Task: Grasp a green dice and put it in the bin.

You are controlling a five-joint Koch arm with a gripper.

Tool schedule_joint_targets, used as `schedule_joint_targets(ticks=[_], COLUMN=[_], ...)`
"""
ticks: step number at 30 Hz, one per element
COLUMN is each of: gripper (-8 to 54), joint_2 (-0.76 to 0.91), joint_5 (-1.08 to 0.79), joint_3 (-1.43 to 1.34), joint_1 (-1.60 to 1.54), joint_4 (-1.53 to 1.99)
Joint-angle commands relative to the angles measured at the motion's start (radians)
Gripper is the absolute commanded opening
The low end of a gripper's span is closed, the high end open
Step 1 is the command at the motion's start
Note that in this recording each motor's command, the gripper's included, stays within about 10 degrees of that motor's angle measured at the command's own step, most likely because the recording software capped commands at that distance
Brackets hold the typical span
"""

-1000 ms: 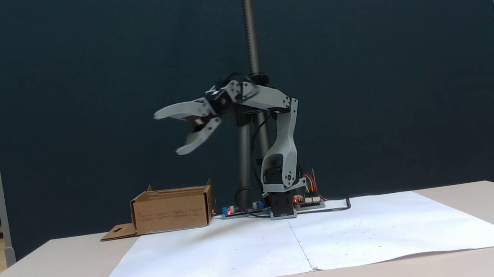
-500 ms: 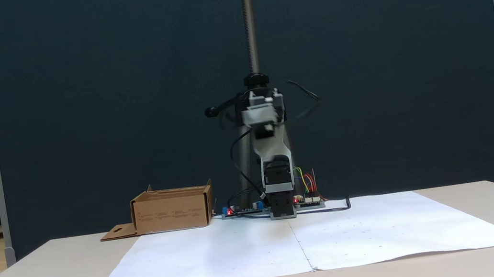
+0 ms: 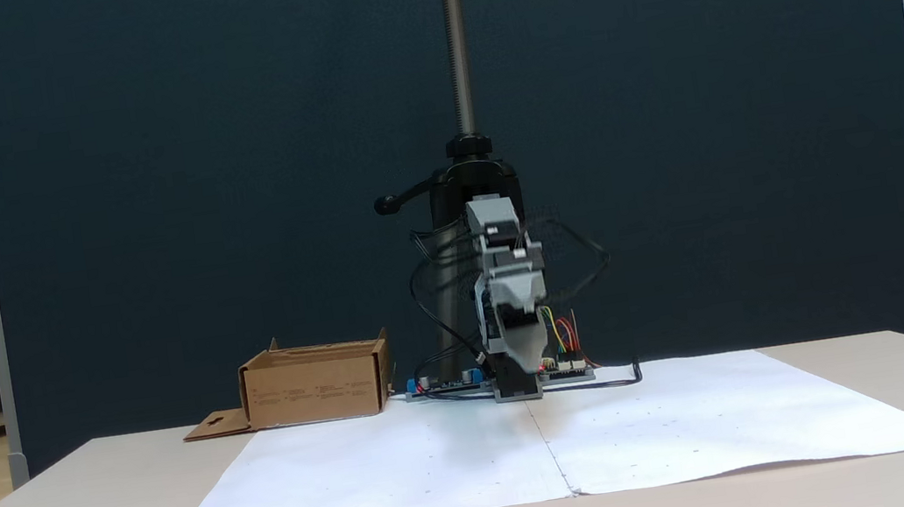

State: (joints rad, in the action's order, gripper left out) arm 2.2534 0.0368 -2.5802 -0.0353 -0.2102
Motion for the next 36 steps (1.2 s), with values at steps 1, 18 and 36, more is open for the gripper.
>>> schedule_joint_targets(ticks=[1, 18, 36], gripper=[43.6, 43.2, 43.7], joint_2=[0.121, 0.120, 0.120], joint_5=[-0.031, -0.138, -0.176], joint_3=[-0.044, -0.476, -0.546], joint_1=[-0.011, 0.057, 0.060], joint_4=[-0.168, -0.721, -1.090])
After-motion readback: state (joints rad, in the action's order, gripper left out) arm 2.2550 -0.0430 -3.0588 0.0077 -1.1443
